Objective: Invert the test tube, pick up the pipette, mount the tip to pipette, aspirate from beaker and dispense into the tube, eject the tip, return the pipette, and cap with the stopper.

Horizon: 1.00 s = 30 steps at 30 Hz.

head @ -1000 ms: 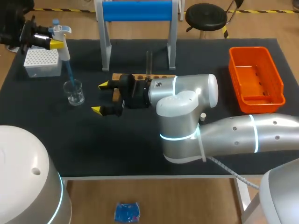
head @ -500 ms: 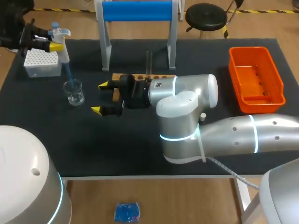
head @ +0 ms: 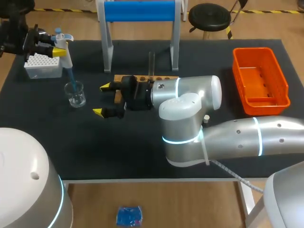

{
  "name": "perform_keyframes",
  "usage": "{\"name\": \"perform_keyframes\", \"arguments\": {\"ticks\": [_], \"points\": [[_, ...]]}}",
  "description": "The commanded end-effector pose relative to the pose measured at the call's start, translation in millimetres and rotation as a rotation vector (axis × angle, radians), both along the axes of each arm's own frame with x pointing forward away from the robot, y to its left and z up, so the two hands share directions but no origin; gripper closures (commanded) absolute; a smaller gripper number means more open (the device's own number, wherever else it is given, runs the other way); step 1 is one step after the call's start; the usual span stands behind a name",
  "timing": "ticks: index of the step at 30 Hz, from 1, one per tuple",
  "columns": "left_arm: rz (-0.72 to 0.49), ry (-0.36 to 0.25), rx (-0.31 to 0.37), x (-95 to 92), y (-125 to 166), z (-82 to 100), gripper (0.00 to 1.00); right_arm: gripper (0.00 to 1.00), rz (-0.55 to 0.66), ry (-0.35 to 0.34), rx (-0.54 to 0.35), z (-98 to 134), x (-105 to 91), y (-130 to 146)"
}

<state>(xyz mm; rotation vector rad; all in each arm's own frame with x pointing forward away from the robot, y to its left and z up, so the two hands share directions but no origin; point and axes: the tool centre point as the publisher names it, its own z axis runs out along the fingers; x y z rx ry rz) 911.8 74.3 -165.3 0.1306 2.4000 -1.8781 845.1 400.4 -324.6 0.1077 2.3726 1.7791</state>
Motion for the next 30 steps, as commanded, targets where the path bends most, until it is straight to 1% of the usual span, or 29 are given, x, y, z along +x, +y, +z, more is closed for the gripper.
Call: {"name": "perform_keyframes", "arguments": {"ticks": [1,30], "points": [[-0.008,0.004,-0.006,3.8,1.1,-4.1,1.00,0.00,0.000,0.000,0.002,-0.8,-0.2,-0.3],[-0.002,0.027,-0.006,7.9,4.0,-24.1,1.00,0.00,0.000,0.000,0.002,-0.8,-0.2,-0.3]]}}
